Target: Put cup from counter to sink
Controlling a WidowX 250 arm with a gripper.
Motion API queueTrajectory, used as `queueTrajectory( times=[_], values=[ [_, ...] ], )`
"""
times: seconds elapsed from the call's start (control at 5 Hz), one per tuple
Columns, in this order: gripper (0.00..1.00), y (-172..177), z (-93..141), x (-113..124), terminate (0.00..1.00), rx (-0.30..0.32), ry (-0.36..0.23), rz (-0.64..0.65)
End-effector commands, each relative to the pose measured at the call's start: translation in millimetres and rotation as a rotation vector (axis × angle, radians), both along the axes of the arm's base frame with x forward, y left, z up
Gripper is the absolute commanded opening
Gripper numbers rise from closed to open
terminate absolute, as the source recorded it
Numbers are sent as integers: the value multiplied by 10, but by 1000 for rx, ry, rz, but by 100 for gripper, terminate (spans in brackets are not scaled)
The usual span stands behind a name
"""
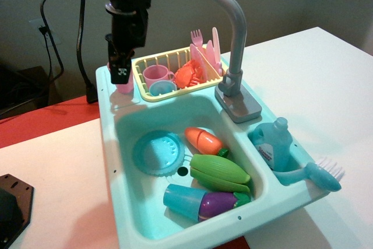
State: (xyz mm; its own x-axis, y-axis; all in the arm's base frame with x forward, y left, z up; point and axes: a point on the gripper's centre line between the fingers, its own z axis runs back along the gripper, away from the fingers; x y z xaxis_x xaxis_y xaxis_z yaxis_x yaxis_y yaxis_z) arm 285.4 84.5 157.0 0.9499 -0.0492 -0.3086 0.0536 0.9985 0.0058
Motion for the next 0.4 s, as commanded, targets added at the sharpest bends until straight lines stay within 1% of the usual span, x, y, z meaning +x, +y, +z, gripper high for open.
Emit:
queueTrajectory(
  times=[0.0, 0.2],
  values=[
    [100, 138, 39, 107, 0, 25, -43, 22],
    [100, 171, -9, 94, 0, 25, -50, 20]
  ],
)
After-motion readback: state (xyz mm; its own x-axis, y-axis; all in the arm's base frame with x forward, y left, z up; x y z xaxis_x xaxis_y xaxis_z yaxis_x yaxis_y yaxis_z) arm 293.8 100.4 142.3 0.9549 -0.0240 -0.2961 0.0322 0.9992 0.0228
